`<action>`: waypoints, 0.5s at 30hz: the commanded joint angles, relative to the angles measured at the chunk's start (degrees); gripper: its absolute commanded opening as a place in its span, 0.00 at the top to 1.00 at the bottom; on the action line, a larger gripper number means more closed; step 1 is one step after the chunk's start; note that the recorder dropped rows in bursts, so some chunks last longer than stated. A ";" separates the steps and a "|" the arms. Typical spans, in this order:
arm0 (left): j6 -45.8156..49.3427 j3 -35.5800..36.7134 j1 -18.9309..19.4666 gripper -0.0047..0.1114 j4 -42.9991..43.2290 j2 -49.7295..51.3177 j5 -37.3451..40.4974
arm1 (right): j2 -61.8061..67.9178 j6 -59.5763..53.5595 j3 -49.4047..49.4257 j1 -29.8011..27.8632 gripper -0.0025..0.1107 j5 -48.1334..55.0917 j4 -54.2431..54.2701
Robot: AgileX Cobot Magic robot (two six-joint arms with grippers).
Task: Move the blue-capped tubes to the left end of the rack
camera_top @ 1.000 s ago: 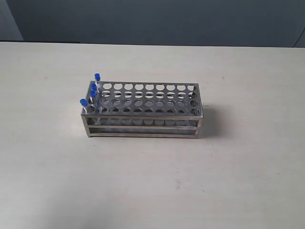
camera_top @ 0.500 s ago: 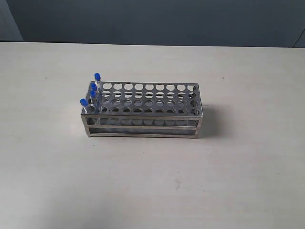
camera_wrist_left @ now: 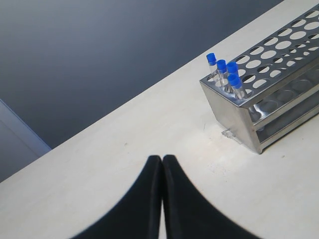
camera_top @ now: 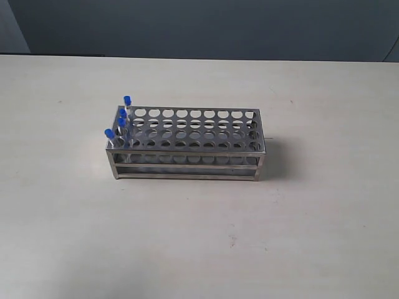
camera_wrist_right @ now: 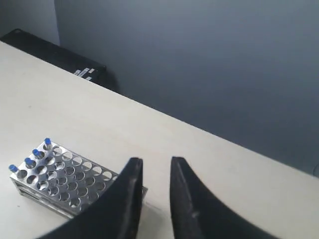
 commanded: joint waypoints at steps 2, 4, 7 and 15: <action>-0.28 -0.30 -0.22 0.95 -0.70 0.20 -0.31 | -16.19 6.89 20.16 -9.03 0.80 -3.93 1.11; -0.28 -0.30 -0.22 0.95 -0.70 0.20 -0.31 | -23.84 1.55 35.99 -20.52 0.80 -22.93 5.20; -0.28 -0.30 -0.22 0.95 -0.70 0.20 -0.31 | -32.63 -9.79 58.79 -36.72 0.80 -49.40 17.14; -0.28 -0.30 -0.22 0.95 -0.94 0.20 -0.19 | -56.75 -11.40 90.03 -60.06 0.80 -58.81 33.92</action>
